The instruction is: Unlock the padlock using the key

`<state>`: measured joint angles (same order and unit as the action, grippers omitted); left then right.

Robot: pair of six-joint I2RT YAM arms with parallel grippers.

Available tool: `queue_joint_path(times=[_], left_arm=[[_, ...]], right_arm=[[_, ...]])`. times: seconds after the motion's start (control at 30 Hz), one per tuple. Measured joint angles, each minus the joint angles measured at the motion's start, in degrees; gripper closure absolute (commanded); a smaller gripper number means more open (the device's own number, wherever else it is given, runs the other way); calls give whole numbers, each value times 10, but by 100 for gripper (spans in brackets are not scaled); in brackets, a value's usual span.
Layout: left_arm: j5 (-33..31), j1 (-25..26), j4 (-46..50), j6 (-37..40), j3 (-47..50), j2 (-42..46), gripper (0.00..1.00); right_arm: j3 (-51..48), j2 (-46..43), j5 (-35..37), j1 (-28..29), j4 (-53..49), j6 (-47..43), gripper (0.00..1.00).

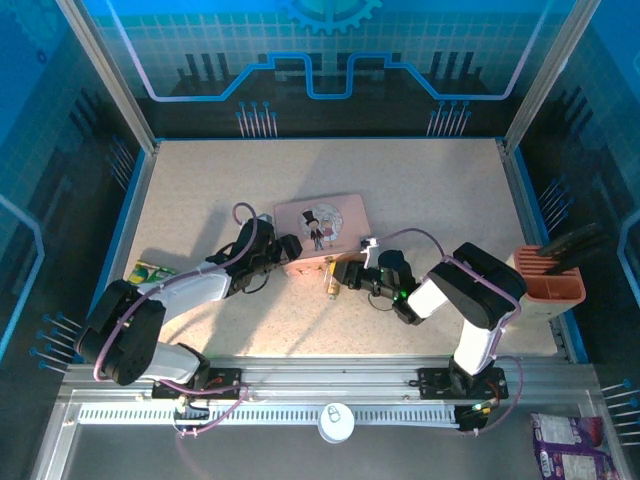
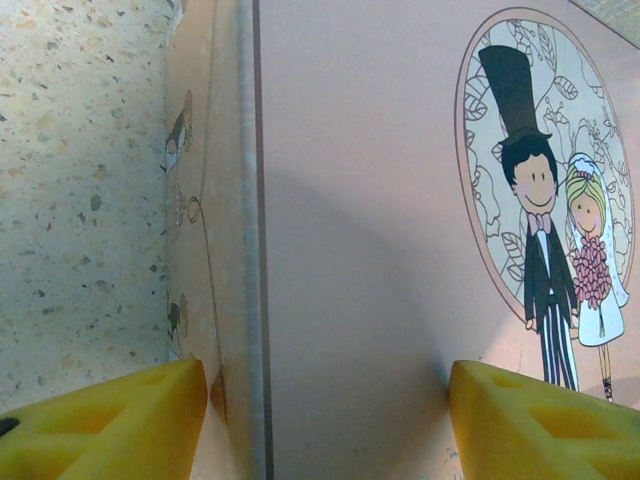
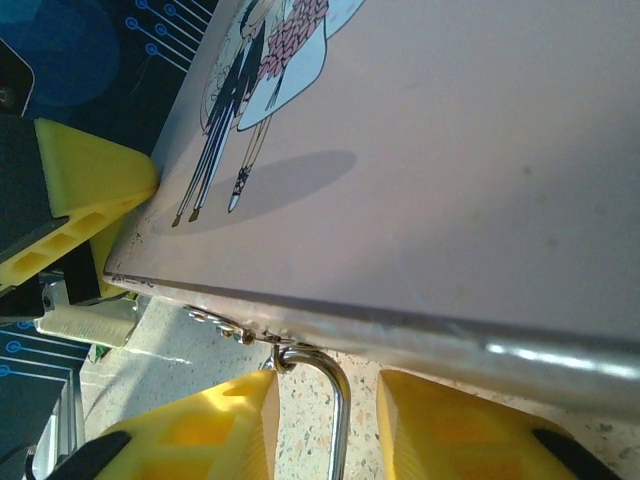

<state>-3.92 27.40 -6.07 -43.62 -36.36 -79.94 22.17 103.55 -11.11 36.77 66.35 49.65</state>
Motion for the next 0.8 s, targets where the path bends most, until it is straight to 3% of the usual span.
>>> queue_joint_path(times=[0.8], left_arm=[[-2, 2, 2, 0, 1, 2, 35]], right_arm=[[-8, 19, 35, 23, 38, 5, 73]])
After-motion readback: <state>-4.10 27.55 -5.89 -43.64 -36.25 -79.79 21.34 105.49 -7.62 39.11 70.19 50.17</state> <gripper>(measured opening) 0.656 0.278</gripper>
